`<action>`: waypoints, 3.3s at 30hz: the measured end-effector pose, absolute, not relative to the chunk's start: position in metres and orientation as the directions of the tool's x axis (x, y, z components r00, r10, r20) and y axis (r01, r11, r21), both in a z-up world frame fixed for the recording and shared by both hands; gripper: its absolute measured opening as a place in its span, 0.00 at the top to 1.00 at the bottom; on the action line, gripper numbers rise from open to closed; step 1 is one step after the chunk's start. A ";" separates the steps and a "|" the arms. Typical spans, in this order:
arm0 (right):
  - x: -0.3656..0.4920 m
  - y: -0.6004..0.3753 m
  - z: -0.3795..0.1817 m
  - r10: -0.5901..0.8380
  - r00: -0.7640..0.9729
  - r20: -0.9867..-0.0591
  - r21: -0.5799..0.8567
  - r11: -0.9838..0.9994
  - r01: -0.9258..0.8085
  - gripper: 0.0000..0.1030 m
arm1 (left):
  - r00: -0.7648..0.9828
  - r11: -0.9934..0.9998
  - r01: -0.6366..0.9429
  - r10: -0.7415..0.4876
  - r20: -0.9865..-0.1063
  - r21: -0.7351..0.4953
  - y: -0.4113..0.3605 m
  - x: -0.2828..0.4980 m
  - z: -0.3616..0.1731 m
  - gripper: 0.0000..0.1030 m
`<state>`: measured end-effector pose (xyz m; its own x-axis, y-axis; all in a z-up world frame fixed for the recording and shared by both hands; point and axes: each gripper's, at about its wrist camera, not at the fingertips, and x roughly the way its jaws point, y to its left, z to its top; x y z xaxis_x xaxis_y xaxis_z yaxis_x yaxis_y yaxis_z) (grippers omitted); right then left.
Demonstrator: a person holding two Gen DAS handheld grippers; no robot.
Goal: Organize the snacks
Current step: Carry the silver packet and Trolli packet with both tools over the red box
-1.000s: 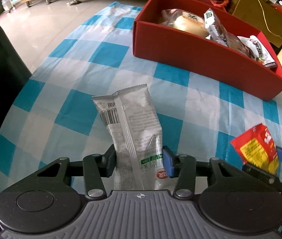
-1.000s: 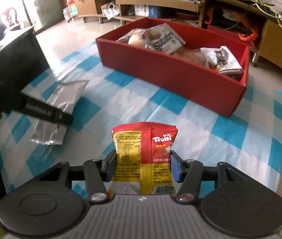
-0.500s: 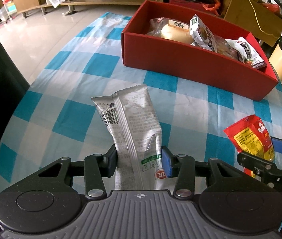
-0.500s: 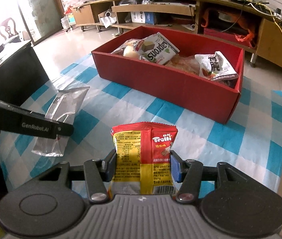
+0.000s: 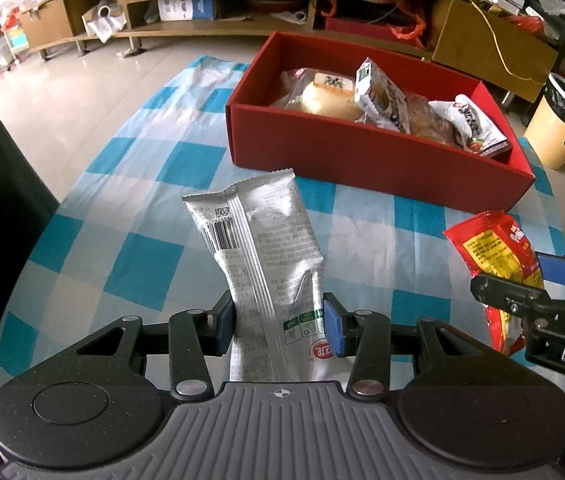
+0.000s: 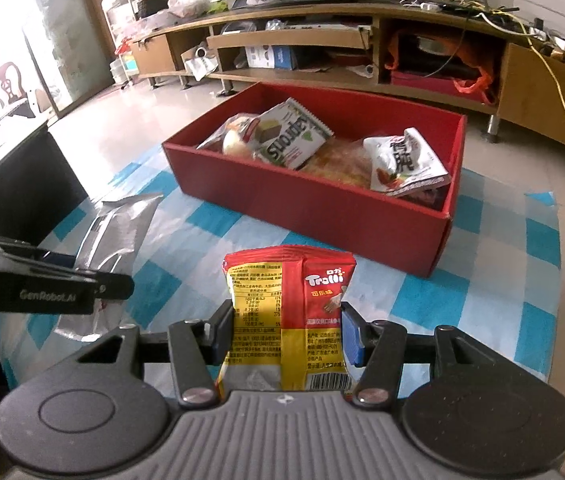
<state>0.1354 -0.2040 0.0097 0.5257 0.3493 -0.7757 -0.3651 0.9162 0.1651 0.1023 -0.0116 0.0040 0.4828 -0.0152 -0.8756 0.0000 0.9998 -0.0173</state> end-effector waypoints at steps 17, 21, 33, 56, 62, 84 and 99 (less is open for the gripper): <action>0.154 -0.223 0.030 0.334 0.600 -0.727 0.177 0.935 -0.307 0.49 | 0.563 1.000 0.013 -0.004 -0.827 0.004 -0.018 0.115 0.026 0.49; 0.157 -0.226 0.034 0.335 0.612 -0.716 0.181 0.936 -0.301 0.49 | 0.569 1.000 0.013 -0.009 -0.822 -0.002 -0.018 0.118 0.029 0.49; 0.167 -0.235 0.049 0.336 0.656 -0.676 0.194 0.940 -0.280 0.49 | 0.600 1.000 0.019 -0.015 -0.800 -0.004 -0.021 0.128 0.041 0.49; 0.199 -0.232 0.061 0.348 0.692 -0.633 0.216 0.937 -0.274 0.49 | 0.636 1.000 0.025 -0.015 -0.772 0.001 -0.029 0.164 0.054 0.48; 0.210 -0.233 0.060 0.341 0.699 -0.628 0.218 0.940 -0.263 0.49 | 0.635 1.000 0.026 -0.013 -0.772 0.004 -0.030 0.173 0.052 0.48; 0.261 -0.230 0.047 0.330 0.678 -0.657 0.223 0.944 -0.243 0.49 | 0.607 0.999 0.028 -0.002 -0.795 0.018 -0.047 0.226 0.036 0.48; 0.293 -0.228 0.025 0.321 0.636 -0.702 0.229 0.947 -0.226 0.49 | 0.603 0.998 0.027 0.032 -0.797 0.061 -0.060 0.261 0.023 0.47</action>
<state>0.2929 -0.2276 0.0255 0.6356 0.3212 -0.7020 -0.2259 0.9469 0.2288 0.2606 -0.0600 0.0227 0.6033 0.0319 -0.7969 0.0272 0.9978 0.0606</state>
